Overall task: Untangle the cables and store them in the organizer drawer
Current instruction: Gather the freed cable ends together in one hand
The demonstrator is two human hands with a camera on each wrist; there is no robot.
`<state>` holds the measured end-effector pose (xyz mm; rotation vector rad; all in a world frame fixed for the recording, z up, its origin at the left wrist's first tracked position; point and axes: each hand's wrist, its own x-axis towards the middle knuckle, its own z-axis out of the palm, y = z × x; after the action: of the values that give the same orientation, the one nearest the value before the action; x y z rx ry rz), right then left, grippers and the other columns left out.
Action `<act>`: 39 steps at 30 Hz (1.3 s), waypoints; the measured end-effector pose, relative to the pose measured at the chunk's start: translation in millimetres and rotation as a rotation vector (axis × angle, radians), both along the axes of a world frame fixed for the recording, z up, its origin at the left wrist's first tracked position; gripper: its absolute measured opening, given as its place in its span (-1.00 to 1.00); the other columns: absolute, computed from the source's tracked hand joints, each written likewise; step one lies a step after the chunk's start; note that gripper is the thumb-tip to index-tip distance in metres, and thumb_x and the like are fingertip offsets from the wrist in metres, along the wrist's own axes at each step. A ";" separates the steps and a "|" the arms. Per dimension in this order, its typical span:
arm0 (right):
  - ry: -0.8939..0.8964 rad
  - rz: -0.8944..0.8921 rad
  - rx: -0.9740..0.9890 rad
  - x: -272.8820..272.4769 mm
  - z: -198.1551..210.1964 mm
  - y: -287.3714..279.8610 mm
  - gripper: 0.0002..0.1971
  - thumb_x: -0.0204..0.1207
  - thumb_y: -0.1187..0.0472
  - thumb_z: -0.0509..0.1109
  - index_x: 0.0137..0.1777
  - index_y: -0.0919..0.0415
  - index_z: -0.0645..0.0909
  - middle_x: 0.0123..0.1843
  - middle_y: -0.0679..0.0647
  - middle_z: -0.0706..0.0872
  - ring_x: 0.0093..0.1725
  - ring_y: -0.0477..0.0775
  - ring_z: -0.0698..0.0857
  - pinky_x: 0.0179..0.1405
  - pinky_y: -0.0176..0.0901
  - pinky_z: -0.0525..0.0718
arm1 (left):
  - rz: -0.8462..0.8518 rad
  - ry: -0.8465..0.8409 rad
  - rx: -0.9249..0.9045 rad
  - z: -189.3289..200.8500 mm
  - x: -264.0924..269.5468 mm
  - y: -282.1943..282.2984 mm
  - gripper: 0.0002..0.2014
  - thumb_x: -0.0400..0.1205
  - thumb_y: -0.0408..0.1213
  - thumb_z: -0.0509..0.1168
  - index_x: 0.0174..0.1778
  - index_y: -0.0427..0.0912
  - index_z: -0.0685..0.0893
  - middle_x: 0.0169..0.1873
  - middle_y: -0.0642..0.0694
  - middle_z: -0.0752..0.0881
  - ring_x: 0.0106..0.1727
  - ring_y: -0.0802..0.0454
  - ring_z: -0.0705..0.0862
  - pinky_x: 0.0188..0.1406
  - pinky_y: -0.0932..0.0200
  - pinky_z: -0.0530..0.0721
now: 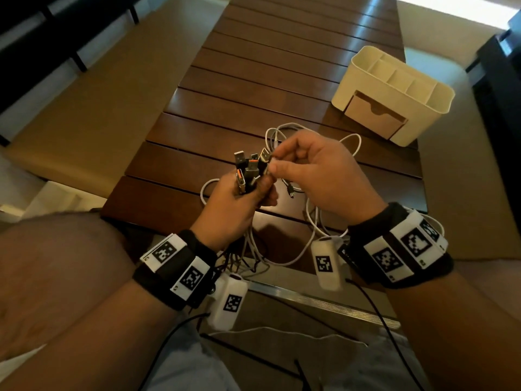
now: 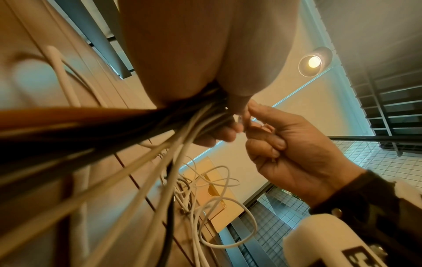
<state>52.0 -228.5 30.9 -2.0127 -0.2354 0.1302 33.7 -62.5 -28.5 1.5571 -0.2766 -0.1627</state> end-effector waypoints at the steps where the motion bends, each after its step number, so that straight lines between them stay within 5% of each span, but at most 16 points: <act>1: 0.002 0.003 0.023 -0.2 -1.4 0.8 -0.88 0.55 0.27 0.51 0.03 0.11 0.67 -0.12 0.07 0.82 -0.11 0.02 0.81 -0.06 -0.19 0.77 | 0.005 -0.009 0.009 -0.1 0.9 1.1 -0.77 0.80 -0.30 0.17 -0.02 -0.35 0.66 -0.31 -0.06 0.69 -0.23 0.06 0.70 -0.17 0.23 0.66; 4: 0.042 -0.029 0.083 1.8 -9.2 1.6 -0.83 0.51 0.22 0.55 0.05 0.08 0.66 -0.05 0.06 0.82 -0.03 -0.01 0.81 0.04 -0.13 0.77 | 0.037 0.008 -0.055 1.2 3.5 3.7 -0.77 0.79 -0.30 0.18 -0.05 -0.35 0.65 -0.31 -0.25 0.62 -0.27 -0.05 0.67 -0.20 0.16 0.71; 7: 0.177 -0.038 0.022 3.1 -17.5 0.1 -0.71 0.43 0.12 0.62 0.10 0.11 0.66 -0.07 0.03 0.78 -0.23 -0.19 0.72 -0.26 -0.34 0.66 | 0.079 0.090 -0.202 3.9 3.6 5.7 -0.88 0.68 -0.20 0.24 -0.01 -0.11 0.67 -0.31 -0.11 0.66 -0.26 0.02 0.71 -0.16 0.12 0.79; 11: 0.409 0.020 0.138 4.7 -20.0 -3.2 -0.47 0.21 -0.07 0.62 0.17 0.12 0.70 0.03 0.19 0.81 -0.32 0.15 0.42 -0.50 -0.22 0.38 | 0.089 0.114 -0.278 3.6 2.1 6.4 -0.83 0.65 -0.19 0.27 0.06 -0.01 0.75 -0.28 -0.10 0.68 -0.20 -0.01 0.72 -0.12 0.10 0.78; 14: 0.468 0.075 0.178 6.9 -16.2 -7.3 -0.44 0.21 -0.02 0.60 0.23 0.15 0.71 0.03 0.20 0.80 -0.41 0.01 0.36 -0.52 -0.26 0.33 | 0.074 0.124 -0.309 4.1 1.0 7.0 -0.74 0.67 -0.22 0.27 0.22 0.01 0.75 -0.26 -0.10 0.67 -0.14 -0.04 0.70 -0.05 0.09 0.75; 16: 0.453 0.106 0.087 8.1 -14.3 -11.1 -0.55 0.28 0.02 0.61 0.19 0.09 0.75 -0.04 -0.01 0.84 -0.44 -0.01 0.36 -0.51 -0.25 0.35 | 0.079 0.117 -0.281 6.1 0.8 7.7 -0.74 0.69 -0.24 0.25 0.24 -0.18 0.72 -0.25 -0.11 0.70 -0.11 -0.04 0.72 0.05 0.04 0.74; 19: 0.357 0.125 -0.124 5.4 -16.3 -9.1 -0.72 0.37 0.06 0.63 0.09 -0.08 0.80 -0.15 -0.23 0.80 -0.35 0.02 0.59 -0.27 -0.18 0.55 | 0.103 0.152 -0.308 8.1 0.5 8.0 -0.81 0.66 -0.24 0.27 0.07 -0.02 0.78 -0.24 -0.06 0.77 -0.12 0.01 0.77 0.06 0.00 0.74; 22: 0.314 0.154 -0.163 -1.1 -28.6 3.1 -0.78 0.42 0.11 0.62 0.06 -0.08 0.78 -0.05 -0.18 0.83 -0.09 -0.34 0.73 0.00 -0.31 0.56 | 0.113 0.171 -0.330 6.8 1.1 8.7 -0.79 0.71 -0.25 0.31 -0.13 0.02 0.84 -0.23 -0.04 0.80 -0.13 0.02 0.79 0.05 0.00 0.77; 26: 0.276 0.114 -0.033 -4.4 -37.2 14.2 -0.82 0.50 0.27 0.56 0.09 0.18 0.76 -0.06 0.00 0.83 -0.16 -0.27 0.75 -0.05 -0.34 0.63 | 0.187 0.237 -0.429 5.1 4.6 8.4 -0.88 0.66 -0.29 0.31 0.00 -0.24 0.70 -0.27 -0.07 0.79 -0.19 0.02 0.79 -0.05 0.08 0.79; 28: 0.304 0.153 0.057 -6.7 -41.2 18.8 -0.83 0.51 0.33 0.54 0.07 0.17 0.72 -0.14 -0.07 0.81 -0.19 -0.25 0.75 -0.10 -0.36 0.65 | 0.199 0.242 -0.468 5.4 6.2 8.3 -0.86 0.65 -0.28 0.30 0.01 -0.28 0.67 -0.28 -0.08 0.78 -0.22 0.02 0.78 -0.09 0.13 0.78; 30: 0.260 0.155 0.071 -7.1 -46.2 22.5 -0.86 0.53 0.28 0.53 0.02 0.06 0.70 -0.22 -0.15 0.77 -0.23 -0.25 0.73 -0.14 -0.26 0.68 | 0.185 0.219 -0.495 7.1 7.6 9.3 -0.88 0.70 -0.31 0.26 0.00 -0.26 0.67 -0.30 -0.08 0.75 -0.25 0.02 0.75 -0.11 0.12 0.76; 35: 0.091 0.084 -0.353 5.2 -44.3 -3.4 -0.84 0.60 0.02 0.46 -0.06 0.11 0.73 -0.15 0.04 0.75 -0.15 0.02 0.68 -0.10 0.01 0.65 | 0.261 0.217 -0.707 20.9 23.9 34.5 -0.84 0.79 -0.28 0.16 -0.07 -0.18 0.59 -0.43 0.04 0.56 -0.43 0.18 0.52 -0.33 0.28 0.60; 37: 0.128 0.029 -0.306 9.9 -41.2 -21.4 -0.84 0.61 0.04 0.44 -0.11 0.11 0.71 -0.22 -0.03 0.73 -0.22 -0.05 0.67 -0.11 -0.01 0.66 | 0.307 0.193 -0.754 29.4 34.5 53.6 -0.79 0.81 -0.22 0.12 -0.11 -0.13 0.55 -0.47 0.08 0.48 -0.48 0.22 0.38 -0.45 0.34 0.45; 39: 0.157 -0.006 -0.193 12.5 -31.5 -28.8 -0.84 0.63 0.09 0.43 -0.06 0.17 0.72 -0.33 -0.08 0.67 -0.41 -0.14 0.58 -0.34 -0.19 0.59 | 0.319 0.152 -0.666 32.5 36.6 64.3 -0.82 0.77 -0.17 0.20 -0.15 -0.09 0.54 -0.48 0.08 0.41 -0.50 0.20 0.29 -0.50 0.33 0.34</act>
<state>64.5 -257.3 -0.5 -2.1817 -0.1202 0.3168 70.3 1.8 4.1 0.9029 0.0448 0.0619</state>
